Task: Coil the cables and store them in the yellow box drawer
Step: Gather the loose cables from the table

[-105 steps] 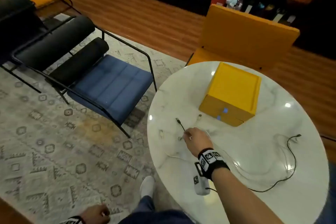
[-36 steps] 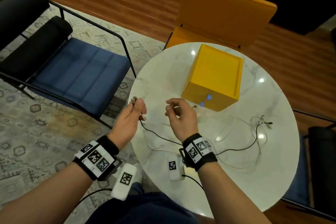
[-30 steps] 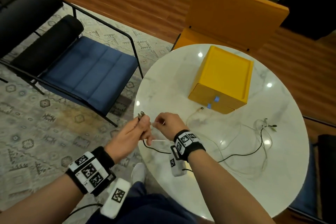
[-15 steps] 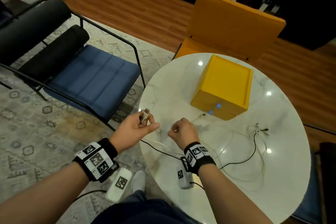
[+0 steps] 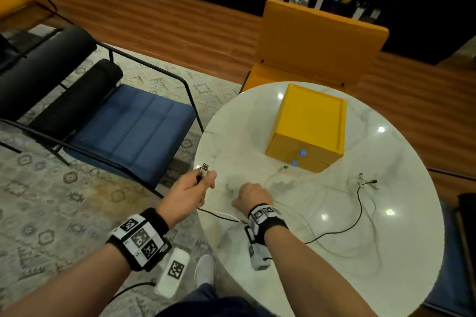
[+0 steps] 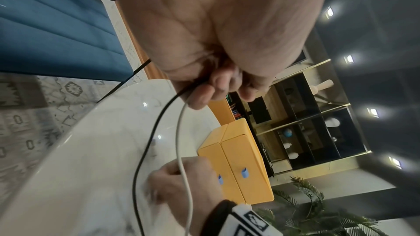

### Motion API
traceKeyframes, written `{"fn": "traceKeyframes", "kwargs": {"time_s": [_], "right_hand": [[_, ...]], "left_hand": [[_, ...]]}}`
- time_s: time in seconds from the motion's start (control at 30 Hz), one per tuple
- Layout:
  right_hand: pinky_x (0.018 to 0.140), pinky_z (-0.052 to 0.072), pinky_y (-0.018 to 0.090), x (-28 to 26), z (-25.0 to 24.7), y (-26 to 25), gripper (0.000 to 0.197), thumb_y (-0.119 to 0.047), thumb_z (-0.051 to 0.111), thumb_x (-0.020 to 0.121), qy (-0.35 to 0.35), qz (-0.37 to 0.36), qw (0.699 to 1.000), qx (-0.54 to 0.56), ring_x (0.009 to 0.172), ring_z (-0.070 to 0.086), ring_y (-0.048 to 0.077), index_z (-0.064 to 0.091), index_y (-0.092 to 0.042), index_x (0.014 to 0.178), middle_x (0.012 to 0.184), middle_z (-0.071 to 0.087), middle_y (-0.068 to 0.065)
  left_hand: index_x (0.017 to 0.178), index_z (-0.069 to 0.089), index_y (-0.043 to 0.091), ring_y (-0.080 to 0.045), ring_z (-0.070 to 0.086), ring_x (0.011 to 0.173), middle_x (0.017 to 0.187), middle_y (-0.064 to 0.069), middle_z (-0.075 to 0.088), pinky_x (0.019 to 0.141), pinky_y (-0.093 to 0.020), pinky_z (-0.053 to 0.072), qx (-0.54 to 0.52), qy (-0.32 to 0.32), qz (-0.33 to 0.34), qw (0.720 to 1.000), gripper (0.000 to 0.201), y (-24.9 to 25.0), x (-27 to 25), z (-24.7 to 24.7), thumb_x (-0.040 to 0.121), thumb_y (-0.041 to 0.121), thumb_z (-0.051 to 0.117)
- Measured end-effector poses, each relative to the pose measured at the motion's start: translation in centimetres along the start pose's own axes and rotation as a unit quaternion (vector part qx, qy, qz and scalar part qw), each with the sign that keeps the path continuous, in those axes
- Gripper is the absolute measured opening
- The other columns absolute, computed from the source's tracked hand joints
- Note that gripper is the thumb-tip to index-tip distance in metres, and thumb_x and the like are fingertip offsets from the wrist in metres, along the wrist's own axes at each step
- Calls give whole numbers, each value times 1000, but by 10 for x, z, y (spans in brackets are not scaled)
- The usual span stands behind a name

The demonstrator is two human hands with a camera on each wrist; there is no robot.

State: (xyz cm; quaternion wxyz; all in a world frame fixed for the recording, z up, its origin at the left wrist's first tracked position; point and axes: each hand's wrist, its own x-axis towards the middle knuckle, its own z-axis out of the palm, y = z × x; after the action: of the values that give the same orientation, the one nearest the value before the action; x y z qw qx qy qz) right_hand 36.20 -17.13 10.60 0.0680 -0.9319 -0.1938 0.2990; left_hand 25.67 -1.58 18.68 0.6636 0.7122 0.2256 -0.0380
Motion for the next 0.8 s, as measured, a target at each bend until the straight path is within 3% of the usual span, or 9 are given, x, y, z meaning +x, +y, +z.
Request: {"fn": "traceKeyframes", "kwargs": {"time_s": [0.1,0.17,0.27,0.33,0.47,0.53,0.6,0.7,0.8], "right_hand": [[69,56,29,-20,-23,14,6,-27,70,81,134,-27,965,225,73,69,20,66,-23,80,81,72,-1],[62,55,22,-46,-39,10,6,-23,71,81,188,-83,931,301,63,69,11,67,-24,77,73,72,-6],[63,51,14,-75,-51,-6,4,-23,71,81,201,-145,918,308,62,67,8,70,-22,78,73,73,-6],[64,48,10,-80,-47,-9,3,-24,72,82,200,-150,920,303,64,65,7,72,-22,80,76,74,-7],[69,58,27,-78,-38,-1,17,-39,72,86,178,-123,891,400,70,71,9,72,-24,78,75,75,-6],[69,56,26,-64,-42,14,19,-41,71,89,218,-74,879,418,73,70,10,72,-25,80,75,74,-7],[72,52,25,-39,-46,38,18,-36,67,93,241,8,896,372,81,69,17,72,-19,89,84,74,-2],[83,53,34,2,-42,70,32,-47,61,93,150,126,954,228,98,67,30,67,-16,100,104,73,8],[92,51,38,22,-31,78,56,-63,62,82,68,185,969,147,110,63,31,63,-18,115,121,66,7]], "left_hand": [[89,65,4,-13,37,50,53,5,38,58,-34,39,-4,38,-6,999,42,0,4,2,96,45,56],[94,69,9,-11,38,47,50,9,39,58,-33,40,-11,44,-4,999,42,4,8,8,95,49,57],[98,71,9,-11,39,50,49,11,44,54,-31,41,-38,15,14,999,47,11,15,22,85,54,64],[89,69,9,-11,41,50,49,11,47,54,-32,41,-41,1,28,999,45,15,19,31,83,54,66],[76,51,12,-15,40,54,55,7,42,53,-30,40,-33,11,23,999,51,17,19,41,86,63,55],[77,47,12,-19,40,58,64,-3,40,55,-32,39,-26,23,23,999,58,17,18,39,86,69,49],[76,49,5,-20,42,57,65,-9,45,55,-31,40,-16,16,39,999,68,17,15,33,84,72,44],[72,51,0,-21,51,55,59,-9,55,60,-32,48,-12,-26,47,998,67,18,9,24,97,61,37],[71,43,8,-24,43,53,57,-5,37,66,-36,59,-45,-37,22,998,47,24,-2,22,98,46,41]]}}
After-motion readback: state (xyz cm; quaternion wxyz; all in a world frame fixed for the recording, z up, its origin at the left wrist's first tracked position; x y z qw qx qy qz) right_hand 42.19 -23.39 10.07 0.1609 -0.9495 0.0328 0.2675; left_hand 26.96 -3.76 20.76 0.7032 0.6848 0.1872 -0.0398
